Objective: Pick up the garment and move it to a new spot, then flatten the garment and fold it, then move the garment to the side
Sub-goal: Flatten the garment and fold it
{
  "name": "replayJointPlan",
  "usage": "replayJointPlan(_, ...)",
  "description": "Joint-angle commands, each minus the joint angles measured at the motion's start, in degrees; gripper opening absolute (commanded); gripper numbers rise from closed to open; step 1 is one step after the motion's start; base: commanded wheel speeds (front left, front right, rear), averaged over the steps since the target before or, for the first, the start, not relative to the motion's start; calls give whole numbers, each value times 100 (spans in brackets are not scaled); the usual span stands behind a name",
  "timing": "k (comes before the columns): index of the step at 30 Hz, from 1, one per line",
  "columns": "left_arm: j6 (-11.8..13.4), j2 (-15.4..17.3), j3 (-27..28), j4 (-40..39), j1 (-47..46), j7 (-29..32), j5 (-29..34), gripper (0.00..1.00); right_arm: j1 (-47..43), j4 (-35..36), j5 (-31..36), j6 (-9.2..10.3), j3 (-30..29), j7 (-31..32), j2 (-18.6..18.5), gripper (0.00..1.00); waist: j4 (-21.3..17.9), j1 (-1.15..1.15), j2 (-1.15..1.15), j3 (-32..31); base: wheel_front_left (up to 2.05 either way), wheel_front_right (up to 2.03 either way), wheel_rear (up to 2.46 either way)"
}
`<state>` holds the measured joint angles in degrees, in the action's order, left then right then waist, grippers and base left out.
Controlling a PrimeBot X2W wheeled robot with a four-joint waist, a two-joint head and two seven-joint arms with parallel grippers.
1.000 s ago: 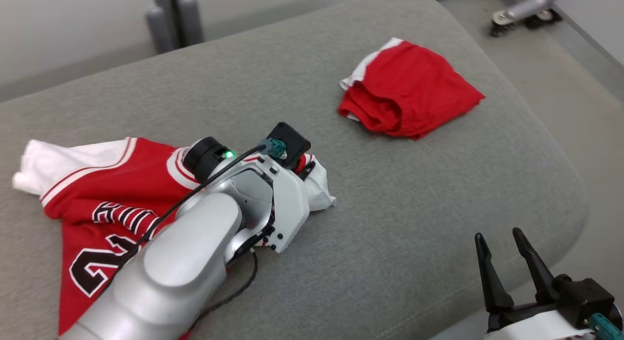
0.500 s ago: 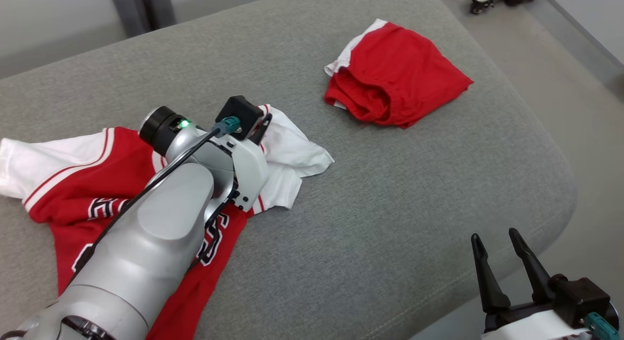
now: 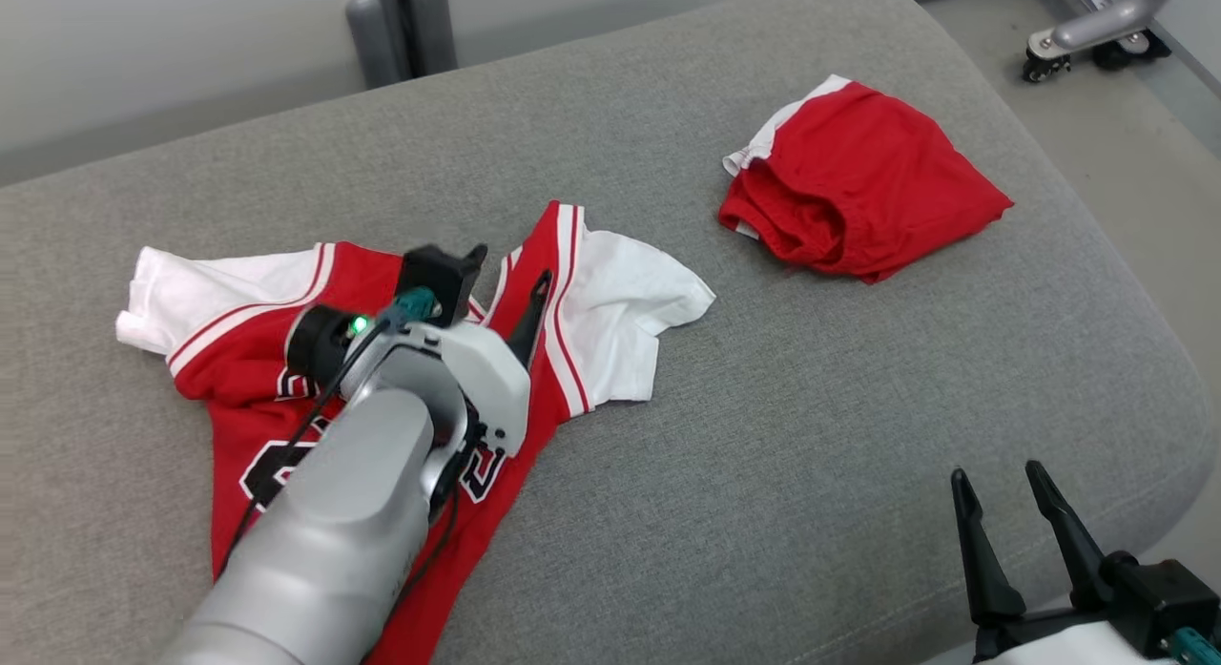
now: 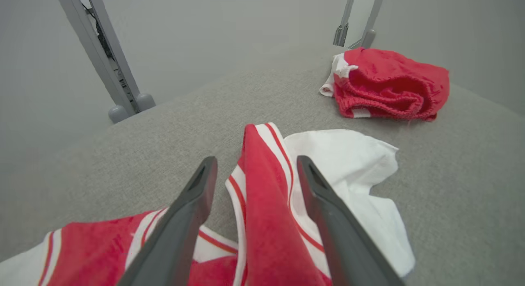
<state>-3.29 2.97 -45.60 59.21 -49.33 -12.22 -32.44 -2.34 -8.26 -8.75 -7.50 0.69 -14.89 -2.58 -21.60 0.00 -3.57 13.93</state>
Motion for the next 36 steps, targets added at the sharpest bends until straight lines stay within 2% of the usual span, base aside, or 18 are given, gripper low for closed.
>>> replayJointPlan(1, 123, 2, 113, -120, 237, -61, -155, 100, -119, 18, 49, 1, -65, -26, -41, 100, 156, 0, 0, -160, 0, 0, 0)
replayJointPlan(4, 408, 112, 361, -487, 983, -123, -456, 100, -309, 36, 81, 1, -217, -25, -42, 100, 326, 0, 0, -369, 0, 0, 0)
replayJointPlan(8, 997, 670, 611, -1312, 2197, -143, -658, 100, -586, 80, 113, 1, -365, -26, -39, 100, 630, 0, 0, -656, 0, 0, 0)
replayJointPlan(13, 1878, 1379, 961, -3061, 3764, 117, -970, 100, -836, 133, 172, 1, -457, -26, -41, 100, 1091, 0, 0, -899, 0, 0, 0)
replayJointPlan(14, 2198, 1673, 1056, -3864, 4286, 321, -1076, 100, -875, 147, 194, 1, -433, -26, -38, 100, 1280, 0, 0, -950, 0, 0, 0)
replayJointPlan(19, 2752, 2235, 1101, -5419, 5089, 879, -1158, 100, -858, 161, 267, 1, -395, -26, -43, 100, 1667, 0, 0, -1022, 0, 0, 0)
replayJointPlan(23, 2879, 2477, 1088, -6005, 5355, 1193, -1251, 100, -844, 167, 310, 1, -387, -26, -39, 100, 1818, 0, 0, -1040, 0, 0, 0)
replayJointPlan(27, 2807, 2604, 1027, -6372, 5386, 1493, -1360, 100, -807, 149, 327, 1, -358, -25, -40, 100, 1893, 0, 0, -1032, 0, 0, 0)
replayJointPlan(36, 2492, 2501, 863, -5956, 5124, 1840, -1577, 100, -796, 117, 292, 1, -310, -25, -40, 100, 1720, 0, 0, -941, 0, 0, 0)
